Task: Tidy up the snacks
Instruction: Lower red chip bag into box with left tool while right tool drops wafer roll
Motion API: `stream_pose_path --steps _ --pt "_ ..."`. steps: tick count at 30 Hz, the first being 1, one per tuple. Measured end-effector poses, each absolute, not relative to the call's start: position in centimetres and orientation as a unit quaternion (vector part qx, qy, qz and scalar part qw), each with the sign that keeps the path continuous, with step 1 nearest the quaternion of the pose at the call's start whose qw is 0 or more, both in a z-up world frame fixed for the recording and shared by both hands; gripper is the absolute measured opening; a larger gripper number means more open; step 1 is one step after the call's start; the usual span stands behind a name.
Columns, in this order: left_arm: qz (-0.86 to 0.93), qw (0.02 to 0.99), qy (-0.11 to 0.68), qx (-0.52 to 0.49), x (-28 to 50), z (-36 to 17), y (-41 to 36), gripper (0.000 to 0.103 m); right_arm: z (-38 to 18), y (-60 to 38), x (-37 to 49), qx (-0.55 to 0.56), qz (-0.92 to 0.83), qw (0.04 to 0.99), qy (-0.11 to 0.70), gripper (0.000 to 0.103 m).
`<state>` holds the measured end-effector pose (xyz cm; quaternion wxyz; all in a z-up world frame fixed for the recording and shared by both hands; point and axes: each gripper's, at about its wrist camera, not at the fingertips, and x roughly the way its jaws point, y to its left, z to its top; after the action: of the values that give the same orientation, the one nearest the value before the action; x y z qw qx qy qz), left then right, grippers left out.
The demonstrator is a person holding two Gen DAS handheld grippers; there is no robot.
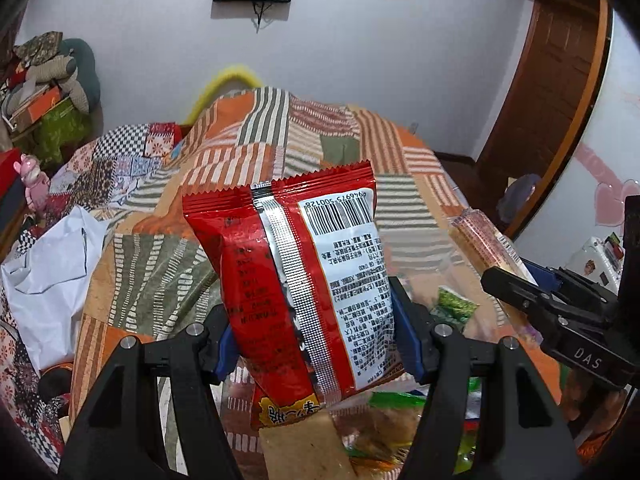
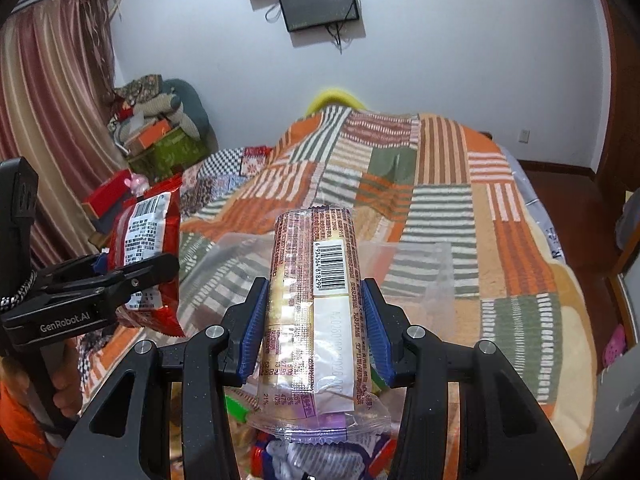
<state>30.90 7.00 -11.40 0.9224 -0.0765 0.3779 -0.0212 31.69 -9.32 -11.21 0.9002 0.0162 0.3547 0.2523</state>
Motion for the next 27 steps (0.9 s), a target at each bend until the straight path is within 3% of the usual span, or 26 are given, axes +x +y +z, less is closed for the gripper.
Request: stream_pose_path --steps 16,27 --pt "-0.018 0.905 0.419 -0.066 33.4 -14.8 6.1 0.064 -14.3 -8.3 34.2 0.003 0.239 0.880 0.411 0.043" --pt "-0.010 0.909 0.409 -0.075 32.3 -13.7 6.6 0.072 -13.5 -8.7 33.7 0.015 0.238 0.880 0.411 0.043"
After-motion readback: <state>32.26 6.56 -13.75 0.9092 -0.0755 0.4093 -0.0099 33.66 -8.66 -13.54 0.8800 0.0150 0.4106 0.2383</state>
